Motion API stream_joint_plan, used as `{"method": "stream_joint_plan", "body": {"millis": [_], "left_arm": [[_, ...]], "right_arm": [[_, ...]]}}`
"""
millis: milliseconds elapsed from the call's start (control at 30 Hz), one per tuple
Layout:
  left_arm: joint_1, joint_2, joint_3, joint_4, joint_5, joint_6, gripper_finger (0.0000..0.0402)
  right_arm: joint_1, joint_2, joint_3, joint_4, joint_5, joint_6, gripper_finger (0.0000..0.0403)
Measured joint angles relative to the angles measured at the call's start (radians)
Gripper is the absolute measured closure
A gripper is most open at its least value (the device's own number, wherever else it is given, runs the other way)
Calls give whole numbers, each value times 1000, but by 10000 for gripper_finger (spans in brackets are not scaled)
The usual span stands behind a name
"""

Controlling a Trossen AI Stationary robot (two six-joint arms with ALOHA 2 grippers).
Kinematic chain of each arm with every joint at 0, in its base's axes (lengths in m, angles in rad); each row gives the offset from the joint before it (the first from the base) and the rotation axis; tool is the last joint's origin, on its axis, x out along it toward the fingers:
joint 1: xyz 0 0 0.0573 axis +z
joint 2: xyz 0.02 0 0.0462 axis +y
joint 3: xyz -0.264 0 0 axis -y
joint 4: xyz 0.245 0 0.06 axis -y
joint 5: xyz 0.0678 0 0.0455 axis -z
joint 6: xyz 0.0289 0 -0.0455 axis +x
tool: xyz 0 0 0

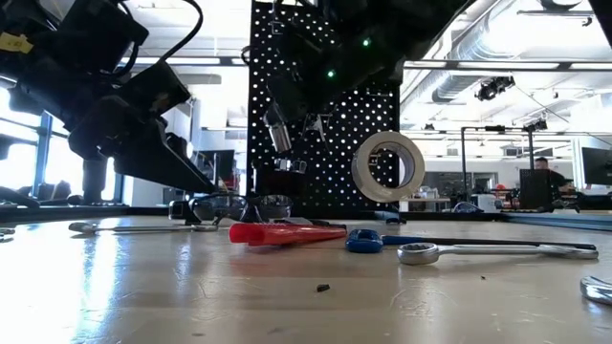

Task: Hang tools onto peg board
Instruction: Put the socket into the bottom black bin on the peg board

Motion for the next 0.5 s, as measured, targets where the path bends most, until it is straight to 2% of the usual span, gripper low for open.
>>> {"method": "stream_joint_plan", "body": {"millis": [367, 500], "left_arm": [[0, 0, 0, 4, 2, 20, 170], [0, 0, 0, 45, 57, 20, 170]], "right_arm": [[-32, 42, 0, 42, 23, -75, 322], [-52, 45, 0, 38, 21, -71, 322]]}}
